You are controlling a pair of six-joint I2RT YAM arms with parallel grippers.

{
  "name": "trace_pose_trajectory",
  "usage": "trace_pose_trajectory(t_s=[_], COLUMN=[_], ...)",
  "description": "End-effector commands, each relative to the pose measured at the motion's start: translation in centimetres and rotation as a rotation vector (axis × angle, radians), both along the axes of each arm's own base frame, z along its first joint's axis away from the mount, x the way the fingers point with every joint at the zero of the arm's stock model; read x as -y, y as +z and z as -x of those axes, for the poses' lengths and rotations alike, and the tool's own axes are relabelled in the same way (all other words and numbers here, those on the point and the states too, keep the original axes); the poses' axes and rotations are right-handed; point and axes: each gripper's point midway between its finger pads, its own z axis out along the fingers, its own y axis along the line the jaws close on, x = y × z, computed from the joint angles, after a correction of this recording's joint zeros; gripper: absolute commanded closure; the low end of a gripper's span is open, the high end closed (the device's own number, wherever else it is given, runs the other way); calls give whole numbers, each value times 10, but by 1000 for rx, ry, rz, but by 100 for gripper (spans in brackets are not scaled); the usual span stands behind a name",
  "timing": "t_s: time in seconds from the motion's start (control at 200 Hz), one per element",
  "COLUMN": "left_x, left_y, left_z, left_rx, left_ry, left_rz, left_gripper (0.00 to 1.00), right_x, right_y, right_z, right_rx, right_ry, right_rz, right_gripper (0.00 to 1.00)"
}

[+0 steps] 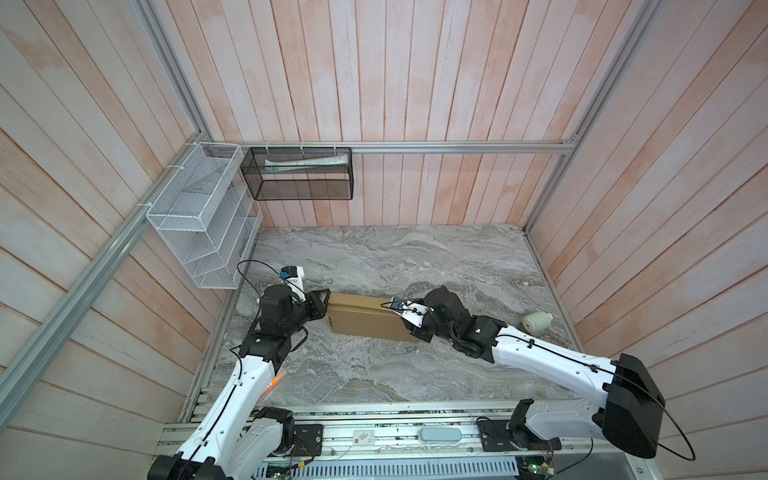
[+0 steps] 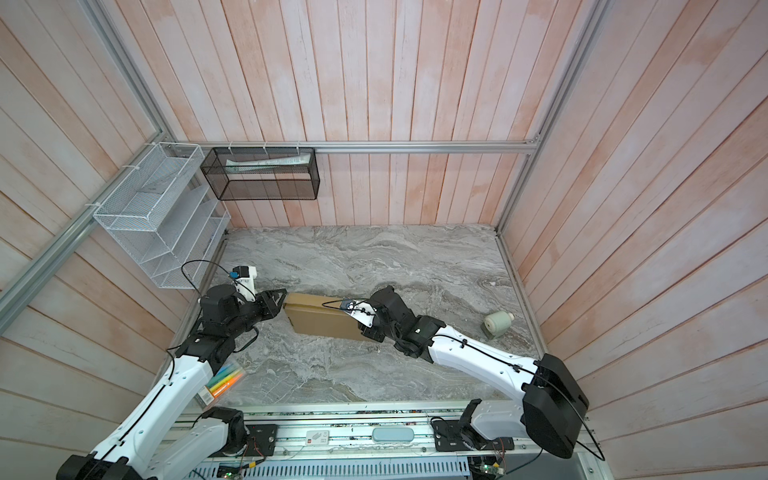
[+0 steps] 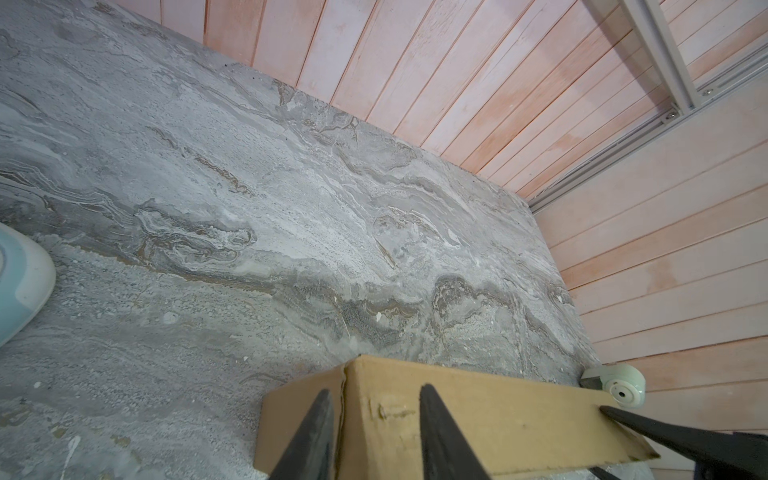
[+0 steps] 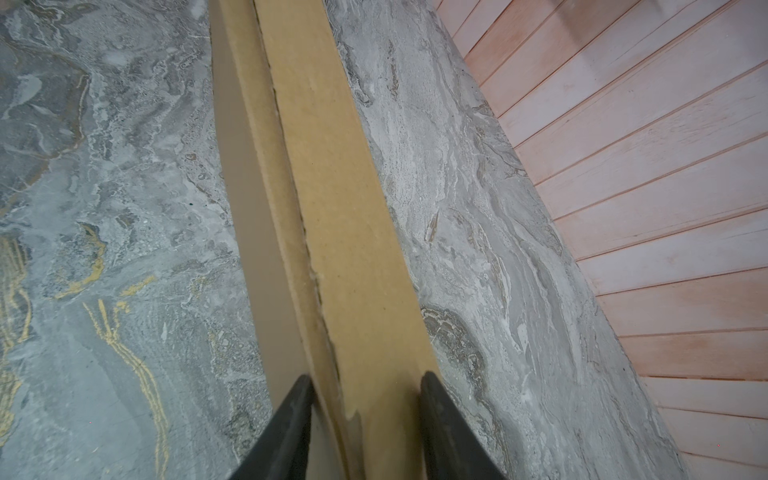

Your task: Fold the paper box

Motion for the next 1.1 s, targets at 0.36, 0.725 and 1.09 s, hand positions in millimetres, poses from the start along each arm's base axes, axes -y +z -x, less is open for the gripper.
trace_pose_trajectory(t_s=[0.36,0.725,1.09], left_x=[4,2,2], left_y=[-18,-28,-35], left_z=[6,6,4], left_rx=[-30,-48,-60], left_ry=[-28,-19,-15], left_rz=[12,5,-1], left_gripper=[66,71,73], right_x=[1,2,0], right_y=[3,7,39], right_z=[2,3,6], right_rx=[-15,-13,18], right_ry=[-2,-2,4], right_rz=[-19,-30,-129], right_gripper=[57,58,52])
